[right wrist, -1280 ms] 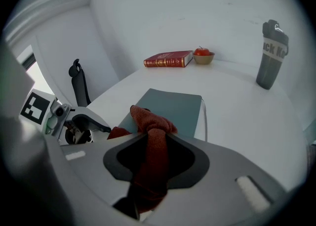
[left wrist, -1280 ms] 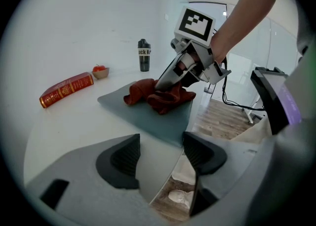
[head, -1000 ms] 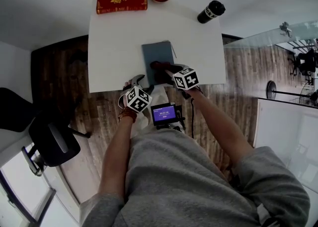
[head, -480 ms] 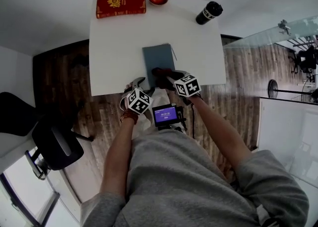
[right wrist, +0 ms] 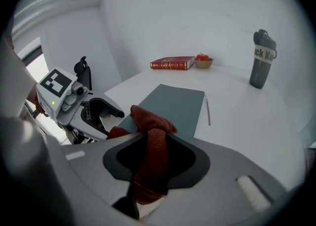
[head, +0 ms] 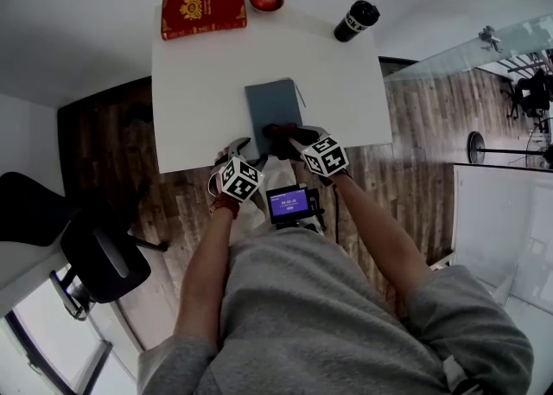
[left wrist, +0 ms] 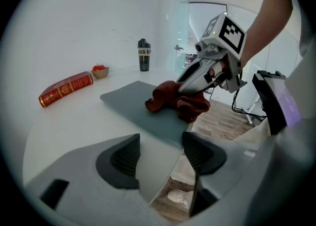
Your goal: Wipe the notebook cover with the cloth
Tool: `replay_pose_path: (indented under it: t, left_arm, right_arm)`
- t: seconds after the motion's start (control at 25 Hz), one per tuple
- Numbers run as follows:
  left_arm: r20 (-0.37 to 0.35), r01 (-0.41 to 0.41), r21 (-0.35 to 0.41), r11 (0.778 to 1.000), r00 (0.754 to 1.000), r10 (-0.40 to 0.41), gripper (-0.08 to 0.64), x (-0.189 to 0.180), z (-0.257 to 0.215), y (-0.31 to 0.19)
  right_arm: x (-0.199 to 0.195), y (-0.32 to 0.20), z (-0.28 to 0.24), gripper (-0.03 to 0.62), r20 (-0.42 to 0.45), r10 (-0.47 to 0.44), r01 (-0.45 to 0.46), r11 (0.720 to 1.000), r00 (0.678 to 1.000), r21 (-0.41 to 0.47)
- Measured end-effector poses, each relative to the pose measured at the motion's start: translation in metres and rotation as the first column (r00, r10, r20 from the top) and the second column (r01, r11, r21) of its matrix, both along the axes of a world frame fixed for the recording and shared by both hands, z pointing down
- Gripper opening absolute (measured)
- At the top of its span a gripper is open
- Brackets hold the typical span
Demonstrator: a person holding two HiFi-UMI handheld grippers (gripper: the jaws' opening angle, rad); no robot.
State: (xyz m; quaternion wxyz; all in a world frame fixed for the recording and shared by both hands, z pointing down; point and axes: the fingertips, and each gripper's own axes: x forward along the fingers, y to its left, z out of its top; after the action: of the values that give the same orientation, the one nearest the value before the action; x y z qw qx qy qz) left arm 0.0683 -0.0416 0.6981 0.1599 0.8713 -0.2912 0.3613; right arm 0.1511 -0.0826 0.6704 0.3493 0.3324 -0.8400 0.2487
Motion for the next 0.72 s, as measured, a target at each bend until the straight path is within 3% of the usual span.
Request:
replay_pose_path:
  t: [0.4,0.48,0.6,0.72]
  left_arm:
    - [0.002,0.002,0.003,1.000,1.000,-0.002,0.279,0.000,0.000,-0.001]
    - [-0.008,-0.003,-0.013,1.000,1.000,0.003,0.279,0.000,0.000,0.000]
    - [-0.086,-0.035,-0.078,0.996,0.996,0.029,0.281,0.002,-0.004,0.004]
    - [-0.172,-0.028,-0.103,0.994,0.985,0.010,0.295,-0.008,-0.024,0.004]
  right_arm:
    - [0.005,0.001,-0.001,0.137,-0.071,-0.056,0.059,0.997,0.996,0.051]
    - [0.009,0.000,-0.002,0.137,-0.027,0.013,-0.013,1.000,1.000,0.012]
    - [0.015,-0.004,-0.006,0.138,0.082,0.153,-0.149,0.988,0.985,-0.047]
    - [0.011,-0.009,-0.024,0.138,0.158,0.177,-0.176,0.984,0.971,-0.022]
